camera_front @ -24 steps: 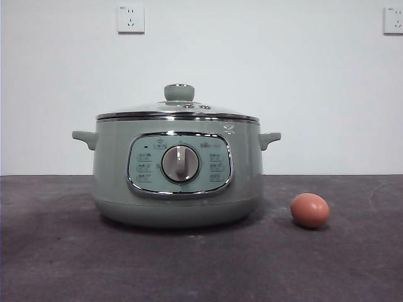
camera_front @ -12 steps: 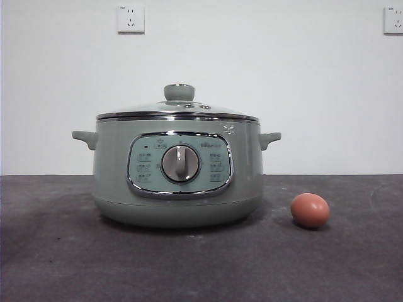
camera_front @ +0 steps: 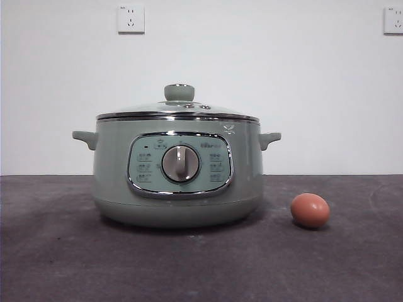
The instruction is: Pick up the egg,open the lid,put the egg in the pot,close the lid
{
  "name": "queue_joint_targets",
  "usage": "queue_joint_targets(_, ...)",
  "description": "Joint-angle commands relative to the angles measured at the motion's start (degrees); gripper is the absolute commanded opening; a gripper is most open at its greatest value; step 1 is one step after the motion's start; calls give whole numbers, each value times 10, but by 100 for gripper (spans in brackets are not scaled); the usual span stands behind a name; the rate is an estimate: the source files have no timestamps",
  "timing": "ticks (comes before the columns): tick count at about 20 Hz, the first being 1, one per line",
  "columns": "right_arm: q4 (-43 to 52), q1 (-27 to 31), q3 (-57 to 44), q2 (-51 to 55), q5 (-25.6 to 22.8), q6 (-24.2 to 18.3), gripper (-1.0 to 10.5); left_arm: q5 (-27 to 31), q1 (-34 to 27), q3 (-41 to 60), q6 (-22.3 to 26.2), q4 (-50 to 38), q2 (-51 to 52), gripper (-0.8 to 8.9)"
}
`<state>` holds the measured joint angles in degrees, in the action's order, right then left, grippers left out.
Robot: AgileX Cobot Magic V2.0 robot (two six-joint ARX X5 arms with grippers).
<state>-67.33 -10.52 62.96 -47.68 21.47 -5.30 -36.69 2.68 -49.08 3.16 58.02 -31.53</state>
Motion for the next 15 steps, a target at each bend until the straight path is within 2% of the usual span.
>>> queue_joint_targets(1, 27, -2, 1, -33, 0, 8, 563, -3, -1, -2, -2, -1, 0, 593)
queue_joint_targets(8, 124, -41, 1, -203, -10, 22, 563, -4, -1, -2, -2, -1, 0, 593)
queue_joint_targets(13, 189, -73, 1, -332, -83, 31, 563, -4, -1, -2, -2, -1, 0, 593)
queue_joint_targets(15, 214, -79, 1, -369, -85, 35, 563, -4, -1, -2, -2, -1, 0, 593)
